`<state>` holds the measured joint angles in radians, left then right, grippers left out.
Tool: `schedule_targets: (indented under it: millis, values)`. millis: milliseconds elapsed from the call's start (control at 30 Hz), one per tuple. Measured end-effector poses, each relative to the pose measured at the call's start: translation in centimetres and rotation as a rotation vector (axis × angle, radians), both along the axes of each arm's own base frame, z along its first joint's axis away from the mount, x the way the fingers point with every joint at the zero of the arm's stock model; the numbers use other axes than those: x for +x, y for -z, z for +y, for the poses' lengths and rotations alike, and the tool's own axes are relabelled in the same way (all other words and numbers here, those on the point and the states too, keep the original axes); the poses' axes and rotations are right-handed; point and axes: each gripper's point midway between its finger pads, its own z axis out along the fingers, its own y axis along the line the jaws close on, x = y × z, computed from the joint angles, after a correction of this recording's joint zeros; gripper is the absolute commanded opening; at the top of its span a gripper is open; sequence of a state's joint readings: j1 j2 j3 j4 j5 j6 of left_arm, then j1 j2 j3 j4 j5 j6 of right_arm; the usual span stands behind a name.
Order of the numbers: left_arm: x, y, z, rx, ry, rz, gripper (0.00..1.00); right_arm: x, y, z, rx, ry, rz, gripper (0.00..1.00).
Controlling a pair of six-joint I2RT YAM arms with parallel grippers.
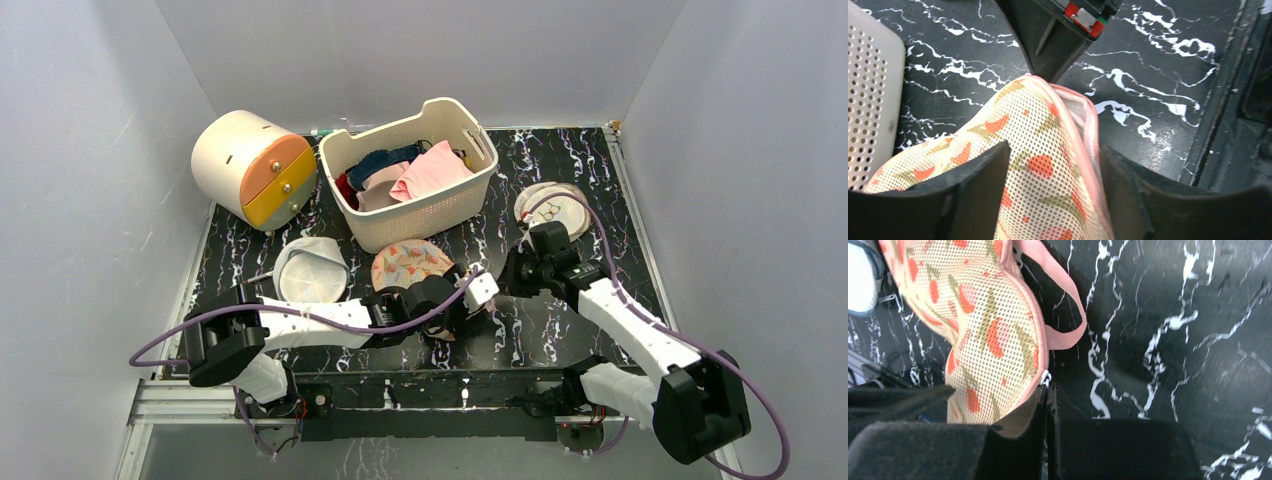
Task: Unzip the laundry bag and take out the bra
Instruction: Unzip the laundry bag at the center of the board.
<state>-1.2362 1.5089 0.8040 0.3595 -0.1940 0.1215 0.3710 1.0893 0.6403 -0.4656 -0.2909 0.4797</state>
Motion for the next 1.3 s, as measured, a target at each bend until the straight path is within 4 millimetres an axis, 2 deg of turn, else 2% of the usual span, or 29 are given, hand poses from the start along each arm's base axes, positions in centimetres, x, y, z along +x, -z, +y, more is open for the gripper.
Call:
schedule_targets:
  millis: [67,167,267,367,500,700,767,967,1167,1300]
  values:
    - [-0.4,-0.2,-0.3,-0.014,0.017,0.016,0.80,-1.1,-0.4,-0.1,0.014,0.009,0.029,0.00]
    - [-1.1,-0.4,-0.7,-0.018,0.050,0.046,0.87,-2.5,-1.3,0.1,0.060,0.019,0.064,0.00]
    - [-1.6,-0.9,-1.3,-0.035,0.079,0.062,0.88,-3.8,-2.0,1.1,0.140,-0.007,0.098,0.00]
    - [-2.0,-1.0,-1.6,-0.045,0.102,0.075,0.87,-5.3,-1.6,1.6,0.189,-0.026,0.148,0.00]
    - [-2.1,-0.7,-1.6,-0.036,0.107,0.083,0.71,-6.7,-2.2,2.1,0.239,-0.048,0.168,0.00]
    - [-2.0,0.6,-1.5,0.011,0.098,0.094,0.46,-6.9,-2.7,2.2,0.257,-0.055,0.161,0.00]
    - [-2.0,0.9,-1.2,0.029,0.090,0.088,0.35,-6.8,-2.6,2.2,0.251,-0.050,0.159,0.00]
    - [-1.4,0.8,-0.9,0.044,0.058,0.049,0.20,-6.1,-1.7,1.6,0.205,-0.008,0.161,0.00]
    - [-0.9,0.7,-0.7,0.057,0.044,0.017,0.01,-5.1,-0.9,1.3,0.173,0.027,0.155,0.00]
    - [-0.8,0.7,-0.6,0.061,0.042,0.010,0.00,-4.3,-0.3,1.1,0.148,0.047,0.146,0.00]
